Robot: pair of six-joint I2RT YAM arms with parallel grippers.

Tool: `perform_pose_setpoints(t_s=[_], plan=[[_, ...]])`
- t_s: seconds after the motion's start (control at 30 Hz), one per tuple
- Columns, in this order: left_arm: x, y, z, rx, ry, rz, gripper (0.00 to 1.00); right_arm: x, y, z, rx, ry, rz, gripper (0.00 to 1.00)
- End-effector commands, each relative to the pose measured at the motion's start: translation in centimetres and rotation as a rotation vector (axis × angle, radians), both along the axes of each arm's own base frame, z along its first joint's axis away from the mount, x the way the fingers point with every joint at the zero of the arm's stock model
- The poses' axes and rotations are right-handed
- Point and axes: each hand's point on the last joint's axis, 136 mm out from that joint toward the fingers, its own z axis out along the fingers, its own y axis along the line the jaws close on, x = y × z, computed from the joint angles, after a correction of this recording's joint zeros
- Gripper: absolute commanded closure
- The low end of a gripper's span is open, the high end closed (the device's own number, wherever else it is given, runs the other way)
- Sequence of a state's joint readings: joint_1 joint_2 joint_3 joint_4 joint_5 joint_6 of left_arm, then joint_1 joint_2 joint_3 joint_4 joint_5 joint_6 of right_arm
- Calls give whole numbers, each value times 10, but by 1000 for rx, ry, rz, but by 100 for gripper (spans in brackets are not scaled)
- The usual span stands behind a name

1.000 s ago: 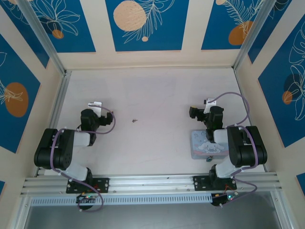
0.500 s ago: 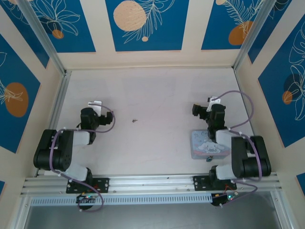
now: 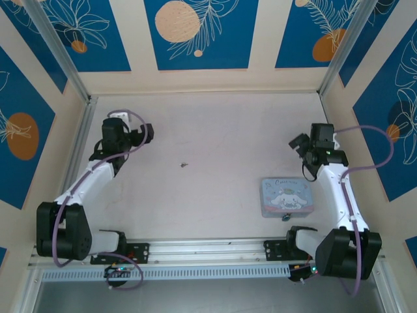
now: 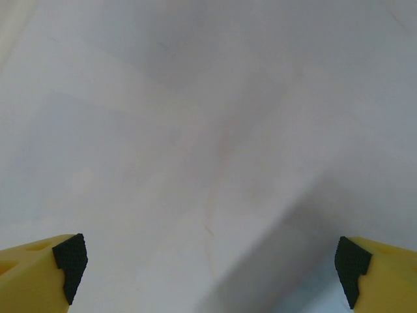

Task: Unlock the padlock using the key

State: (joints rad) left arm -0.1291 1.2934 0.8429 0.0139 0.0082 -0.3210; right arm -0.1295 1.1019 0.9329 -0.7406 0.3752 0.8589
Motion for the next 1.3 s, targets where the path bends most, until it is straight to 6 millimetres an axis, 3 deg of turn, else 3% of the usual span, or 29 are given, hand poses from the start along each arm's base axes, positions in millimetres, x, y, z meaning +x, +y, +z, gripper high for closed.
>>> perform_pose_setpoints(t_s=[0.0,0.2,0.33,0.63,0.8,1.03,1.17,1.27], plan=[[-28,-35,-3,-93,100,-45,0,-72,-3,-25,42,217,-157,0],[-46,-76,5,-92,99,-134,0,-106,-3,-52,73,289,-244,1],[-50,-94,8,-88,102,-175,0,-108,6,-67,117,317,-221,0],[-53,-125,5,-70,135,-239,0,-83,76,-71,418,194,-69,1],[-55,-139,-4,-74,164,-261,0,-70,120,-72,497,179,-9,2],[-60,-163,-12,-52,191,-293,0,-16,181,-50,441,166,195,2],[-62,-172,-13,-43,198,-305,0,1,203,-34,408,169,303,1],[-65,-177,-13,-41,203,-313,0,0,198,-27,390,145,317,0]])
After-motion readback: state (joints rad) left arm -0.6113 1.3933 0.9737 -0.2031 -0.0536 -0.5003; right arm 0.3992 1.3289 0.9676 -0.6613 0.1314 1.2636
